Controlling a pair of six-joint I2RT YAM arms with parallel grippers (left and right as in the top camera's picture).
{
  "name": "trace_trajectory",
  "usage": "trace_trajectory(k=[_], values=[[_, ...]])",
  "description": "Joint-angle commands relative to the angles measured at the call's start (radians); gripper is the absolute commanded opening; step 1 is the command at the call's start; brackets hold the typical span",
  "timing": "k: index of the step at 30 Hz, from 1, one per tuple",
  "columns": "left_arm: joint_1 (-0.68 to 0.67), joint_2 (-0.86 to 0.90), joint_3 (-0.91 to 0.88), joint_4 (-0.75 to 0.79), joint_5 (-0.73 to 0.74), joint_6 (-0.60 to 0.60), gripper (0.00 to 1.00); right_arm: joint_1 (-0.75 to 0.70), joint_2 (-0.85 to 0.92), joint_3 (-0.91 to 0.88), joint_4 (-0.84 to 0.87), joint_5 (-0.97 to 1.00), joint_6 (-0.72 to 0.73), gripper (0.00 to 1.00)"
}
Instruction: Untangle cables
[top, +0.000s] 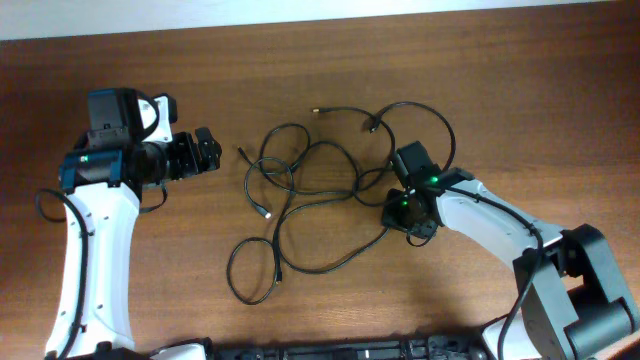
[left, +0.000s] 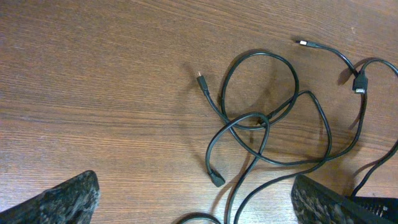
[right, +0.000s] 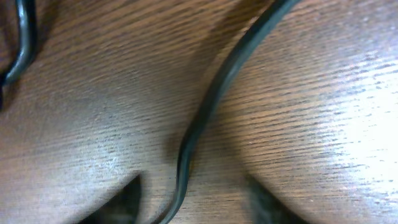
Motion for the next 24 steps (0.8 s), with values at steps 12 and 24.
trace_trajectory(k=[12,24], values=[[-0.001,0.003,0.015,0.0,0.011,-0.009,0.99,-0.05,-0.003,0.16,0.021,-0.144,-0.215,0.04],[-0.012,0.003,0.012,-0.038,0.338,-0.009,0.99,-0.041,-0.534,0.513,0.04,0.138,-0.676,0.04]])
